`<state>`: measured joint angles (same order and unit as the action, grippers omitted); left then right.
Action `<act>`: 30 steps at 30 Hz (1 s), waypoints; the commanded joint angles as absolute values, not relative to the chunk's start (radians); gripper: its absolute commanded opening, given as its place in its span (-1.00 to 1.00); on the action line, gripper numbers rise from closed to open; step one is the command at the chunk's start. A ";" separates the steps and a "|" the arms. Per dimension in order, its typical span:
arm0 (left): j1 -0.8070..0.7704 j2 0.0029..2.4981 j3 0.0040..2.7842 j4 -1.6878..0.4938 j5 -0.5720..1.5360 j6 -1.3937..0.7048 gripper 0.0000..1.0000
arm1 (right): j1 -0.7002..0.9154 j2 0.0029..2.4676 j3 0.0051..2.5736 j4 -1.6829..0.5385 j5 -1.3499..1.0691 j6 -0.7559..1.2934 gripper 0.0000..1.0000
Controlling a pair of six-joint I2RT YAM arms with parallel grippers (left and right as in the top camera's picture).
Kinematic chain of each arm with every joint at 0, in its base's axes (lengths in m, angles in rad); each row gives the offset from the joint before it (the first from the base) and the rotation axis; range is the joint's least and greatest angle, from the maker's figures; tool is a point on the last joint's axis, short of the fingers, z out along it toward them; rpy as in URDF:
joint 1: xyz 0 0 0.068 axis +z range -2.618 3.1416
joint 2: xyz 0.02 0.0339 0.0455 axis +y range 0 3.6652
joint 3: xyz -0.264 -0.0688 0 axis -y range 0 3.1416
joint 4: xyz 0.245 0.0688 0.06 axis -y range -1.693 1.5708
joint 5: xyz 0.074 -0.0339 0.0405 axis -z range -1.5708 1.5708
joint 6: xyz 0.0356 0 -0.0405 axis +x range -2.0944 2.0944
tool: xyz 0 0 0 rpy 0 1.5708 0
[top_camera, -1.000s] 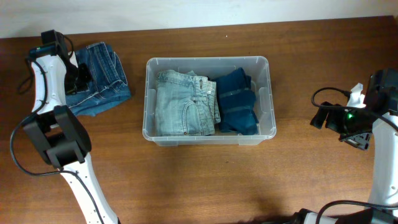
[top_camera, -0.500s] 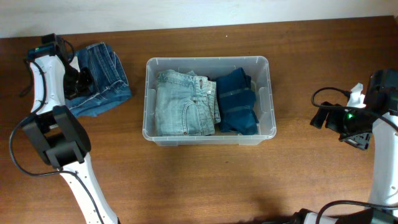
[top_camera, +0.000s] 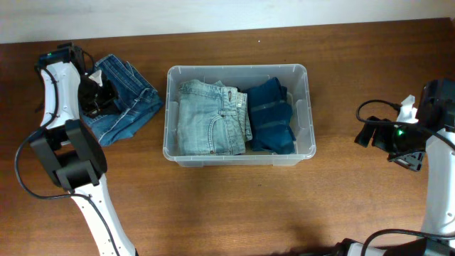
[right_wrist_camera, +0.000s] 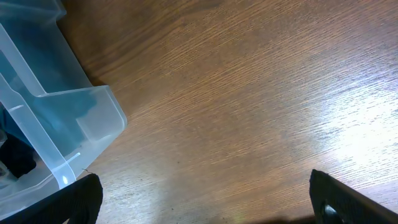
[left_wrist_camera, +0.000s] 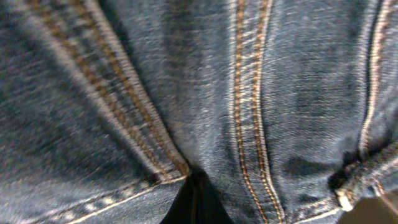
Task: Pack container
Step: 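Drag the dark denim garment right toward the bin with left gripper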
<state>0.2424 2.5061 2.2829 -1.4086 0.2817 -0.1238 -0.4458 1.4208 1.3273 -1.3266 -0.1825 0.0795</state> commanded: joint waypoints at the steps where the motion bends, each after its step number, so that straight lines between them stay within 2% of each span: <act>1: 0.232 2.543 2.286 -1.399 0.375 -0.118 -0.99 | -0.452 1.422 1.327 -1.326 -0.180 0.086 0.97; 5: 0.234 2.543 2.327 -1.396 0.374 -0.118 -0.97 | -0.452 1.422 1.327 -1.326 -0.180 0.086 0.97; 8: 0.252 2.543 2.400 -1.409 0.374 -0.118 -0.76 | -0.452 1.422 1.327 -1.326 -0.180 0.086 0.97; 12: 0.295 2.543 2.545 -1.455 0.370 -0.117 -0.31 | -0.452 1.422 1.327 -1.326 -0.180 0.086 0.96; 13: 0.305 2.543 2.565 -1.460 0.370 -0.117 -0.28 | -0.452 1.422 1.327 -1.326 -0.180 0.086 0.97; 14: 0.330 2.543 2.591 -1.468 0.371 -0.118 0.34 | -0.452 1.422 1.327 -1.326 -0.180 0.086 0.97; 17: 0.380 2.543 2.593 -1.468 0.371 -0.118 0.91 | -0.452 1.422 1.327 -1.326 -0.180 0.086 0.97; 19: 0.432 2.543 2.590 -1.472 0.371 -0.119 0.98 | -0.452 1.422 1.327 -1.326 -0.180 0.086 0.97; 30: 0.494 2.595 2.586 -1.478 0.434 -0.119 0.98 | -0.452 1.422 1.327 -1.326 -0.180 0.086 0.97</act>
